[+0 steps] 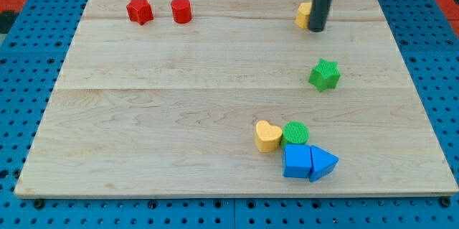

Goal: Push the yellow hexagon towards the top left

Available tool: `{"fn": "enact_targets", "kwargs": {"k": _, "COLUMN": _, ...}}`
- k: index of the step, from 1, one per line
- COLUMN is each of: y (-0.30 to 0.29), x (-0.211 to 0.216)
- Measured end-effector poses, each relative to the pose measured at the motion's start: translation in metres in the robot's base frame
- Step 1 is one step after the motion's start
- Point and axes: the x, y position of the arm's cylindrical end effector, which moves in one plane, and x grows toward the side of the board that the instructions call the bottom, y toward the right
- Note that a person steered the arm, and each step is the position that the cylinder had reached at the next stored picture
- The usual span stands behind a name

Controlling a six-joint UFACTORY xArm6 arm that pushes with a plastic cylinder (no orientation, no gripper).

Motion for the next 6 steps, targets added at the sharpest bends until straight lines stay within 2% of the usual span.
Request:
{"fn": "enact_targets", "kwargs": {"k": 1, "y": 0.014, "x": -0.009}}
{"fn": "enact_targets", "kwargs": {"k": 2, "y": -0.004, "x": -0.036}}
{"fn": "enact_targets", "kwargs": {"k": 6, "y": -0.182, "x": -0.047}}
